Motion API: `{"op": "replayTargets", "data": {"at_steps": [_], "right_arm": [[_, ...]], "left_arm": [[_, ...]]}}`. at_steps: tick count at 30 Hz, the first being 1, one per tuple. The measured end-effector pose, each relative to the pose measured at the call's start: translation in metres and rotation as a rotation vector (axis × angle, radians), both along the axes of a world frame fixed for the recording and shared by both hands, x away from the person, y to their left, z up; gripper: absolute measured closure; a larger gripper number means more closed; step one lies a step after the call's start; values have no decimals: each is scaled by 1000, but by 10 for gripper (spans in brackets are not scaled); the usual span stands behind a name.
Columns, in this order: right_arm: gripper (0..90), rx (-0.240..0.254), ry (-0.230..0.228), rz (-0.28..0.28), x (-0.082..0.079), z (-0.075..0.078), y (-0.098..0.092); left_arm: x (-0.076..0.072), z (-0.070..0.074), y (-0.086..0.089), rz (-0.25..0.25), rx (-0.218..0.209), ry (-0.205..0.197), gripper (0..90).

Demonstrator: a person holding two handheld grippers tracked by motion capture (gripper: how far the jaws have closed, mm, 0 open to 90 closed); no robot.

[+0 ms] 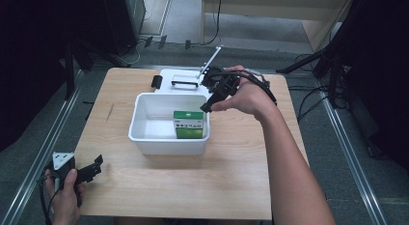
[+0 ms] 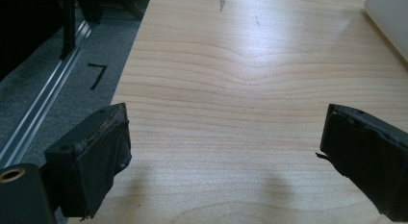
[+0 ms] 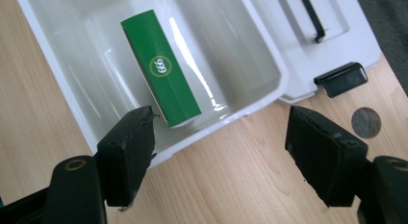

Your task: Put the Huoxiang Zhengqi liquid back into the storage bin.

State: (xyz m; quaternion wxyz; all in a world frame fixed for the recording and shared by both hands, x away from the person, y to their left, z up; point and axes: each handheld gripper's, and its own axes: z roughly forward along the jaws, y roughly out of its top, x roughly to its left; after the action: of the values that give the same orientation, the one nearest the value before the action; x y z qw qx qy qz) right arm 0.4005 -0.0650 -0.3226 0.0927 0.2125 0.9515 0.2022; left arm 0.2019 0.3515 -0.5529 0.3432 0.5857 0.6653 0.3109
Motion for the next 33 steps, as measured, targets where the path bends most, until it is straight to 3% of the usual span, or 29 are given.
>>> {"op": "replayTargets", "data": {"at_steps": [1, 3, 8, 9, 10, 14, 15, 21, 25, 33], "right_arm": [[254, 32, -6, -32, 1, 0, -9], [254, 40, -10, -40, 1, 0, -13], [249, 125, -44, -156, 0, -3, -42], [249, 125, -44, -156, 0, -3, -42], [242, 162, -51, -217, 1, -5, -54], [234, 197, -87, -297, -1, -8, -68], [243, 227, -107, -360, -3, -11, -80], [219, 288, -133, -417, -11, -25, -108], [183, 293, -147, -444, -16, -34, -120], [97, 376, -219, -544, -34, -60, -153]], "left_arm": [[0, 0, 0, 1, 0, 0, 42], [0, 0, 0, 1, 1, -1, 42], [0, 0, 0, 1, 2, -3, 42], [0, 0, 0, 1, 2, -3, 42], [0, 0, 0, 1, 2, -3, 42], [0, 0, 0, 1, 1, -5, 42], [0, 0, 0, 2, 1, -4, 42], [0, 0, 0, 0, 3, -4, 42], [0, 0, 0, 0, 4, -4, 42], [-1, 0, -1, 1, -4, -10, 42]]}}
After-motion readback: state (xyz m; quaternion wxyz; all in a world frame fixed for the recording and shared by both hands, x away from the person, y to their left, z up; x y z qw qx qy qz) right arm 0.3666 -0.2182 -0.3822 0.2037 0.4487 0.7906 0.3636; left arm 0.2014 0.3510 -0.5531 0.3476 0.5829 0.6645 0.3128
